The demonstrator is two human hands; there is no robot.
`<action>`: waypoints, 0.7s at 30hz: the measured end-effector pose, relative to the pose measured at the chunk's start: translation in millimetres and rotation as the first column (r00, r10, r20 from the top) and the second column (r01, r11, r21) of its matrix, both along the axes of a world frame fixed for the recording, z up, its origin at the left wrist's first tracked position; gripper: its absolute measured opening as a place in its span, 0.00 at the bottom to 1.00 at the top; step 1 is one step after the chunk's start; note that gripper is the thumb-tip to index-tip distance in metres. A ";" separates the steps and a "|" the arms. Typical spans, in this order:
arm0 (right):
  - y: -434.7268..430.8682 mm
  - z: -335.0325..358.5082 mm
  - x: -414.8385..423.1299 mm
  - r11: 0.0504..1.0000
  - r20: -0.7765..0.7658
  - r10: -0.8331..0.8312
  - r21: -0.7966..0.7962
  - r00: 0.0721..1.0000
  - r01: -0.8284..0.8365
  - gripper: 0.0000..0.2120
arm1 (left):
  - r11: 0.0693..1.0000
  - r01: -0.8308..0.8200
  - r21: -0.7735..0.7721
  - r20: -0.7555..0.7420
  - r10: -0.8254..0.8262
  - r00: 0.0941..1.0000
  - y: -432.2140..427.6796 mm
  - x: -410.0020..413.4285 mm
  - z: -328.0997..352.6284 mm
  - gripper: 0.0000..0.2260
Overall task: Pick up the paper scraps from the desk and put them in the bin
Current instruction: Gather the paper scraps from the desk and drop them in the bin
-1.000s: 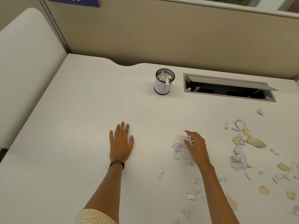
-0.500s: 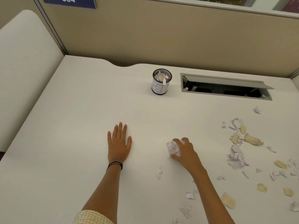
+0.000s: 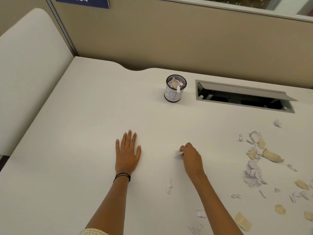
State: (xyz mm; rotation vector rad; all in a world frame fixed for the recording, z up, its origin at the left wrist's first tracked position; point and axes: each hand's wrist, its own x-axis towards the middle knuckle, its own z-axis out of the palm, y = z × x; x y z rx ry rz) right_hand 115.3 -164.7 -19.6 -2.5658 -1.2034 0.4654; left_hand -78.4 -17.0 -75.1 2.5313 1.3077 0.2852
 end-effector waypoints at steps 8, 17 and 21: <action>65.8 64.1 80.0 0.893 -0.481 -0.200 0.269 0.853 0.361 0.02 | 1.000 -0.004 0.013 -0.012 0.005 1.000 -0.2 0.5 0.1 0.26; 176.1 89.4 146.1 0.800 -0.651 -0.211 0.315 0.730 0.511 0.06 | 1.000 -0.004 0.016 -0.019 0.005 1.000 -0.3 0.4 0.3 0.25; 208.7 90.2 146.8 0.728 -0.720 -0.244 0.307 0.650 0.613 0.14 | 1.000 -0.002 0.010 -0.027 0.002 1.000 -0.4 0.6 1.0 0.25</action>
